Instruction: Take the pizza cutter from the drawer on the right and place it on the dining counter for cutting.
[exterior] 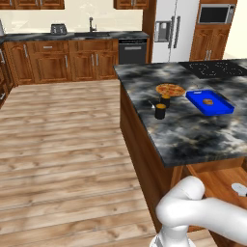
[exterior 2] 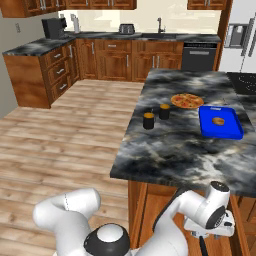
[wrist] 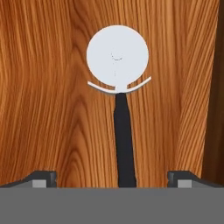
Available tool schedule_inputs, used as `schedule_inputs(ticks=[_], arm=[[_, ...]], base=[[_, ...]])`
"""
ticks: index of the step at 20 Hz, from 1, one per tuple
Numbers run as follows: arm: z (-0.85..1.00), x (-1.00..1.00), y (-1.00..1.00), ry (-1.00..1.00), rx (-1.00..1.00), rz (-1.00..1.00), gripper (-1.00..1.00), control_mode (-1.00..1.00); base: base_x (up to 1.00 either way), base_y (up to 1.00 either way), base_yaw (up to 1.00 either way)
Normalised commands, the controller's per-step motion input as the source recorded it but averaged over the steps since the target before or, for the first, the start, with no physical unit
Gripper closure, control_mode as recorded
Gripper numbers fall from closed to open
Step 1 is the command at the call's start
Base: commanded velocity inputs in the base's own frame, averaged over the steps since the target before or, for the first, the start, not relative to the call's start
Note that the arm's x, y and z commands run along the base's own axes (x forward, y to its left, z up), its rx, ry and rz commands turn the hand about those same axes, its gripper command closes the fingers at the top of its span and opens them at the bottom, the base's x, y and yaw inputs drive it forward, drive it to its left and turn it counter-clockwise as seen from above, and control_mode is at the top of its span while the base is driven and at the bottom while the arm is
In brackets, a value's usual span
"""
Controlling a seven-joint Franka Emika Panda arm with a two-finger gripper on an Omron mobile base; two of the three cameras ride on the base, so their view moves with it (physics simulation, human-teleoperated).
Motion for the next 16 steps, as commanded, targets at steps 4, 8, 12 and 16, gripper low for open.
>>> schedule_inputs(ticks=[4, 8, 12, 16], arm=[[-0.25, 0.11, -0.03, 0.0, 0.0, 0.01, -1.0, -1.0], [-0.26, 0.1, -0.01, 0.0, 0.0, 0.01, -1.0, -1.0], [-0.23, 0.12, 0.0, 0.0, 0.0, 0.0, -1.0, -1.0], [-0.18, 0.09, -0.04, 0.0, 0.0, 0.0, -1.0, -1.0]], base=[[0.0, 0.0, 0.0], [0.0, 0.0, 0.0], [0.0, 0.0, 0.0], [0.0, 0.0, 0.0]])
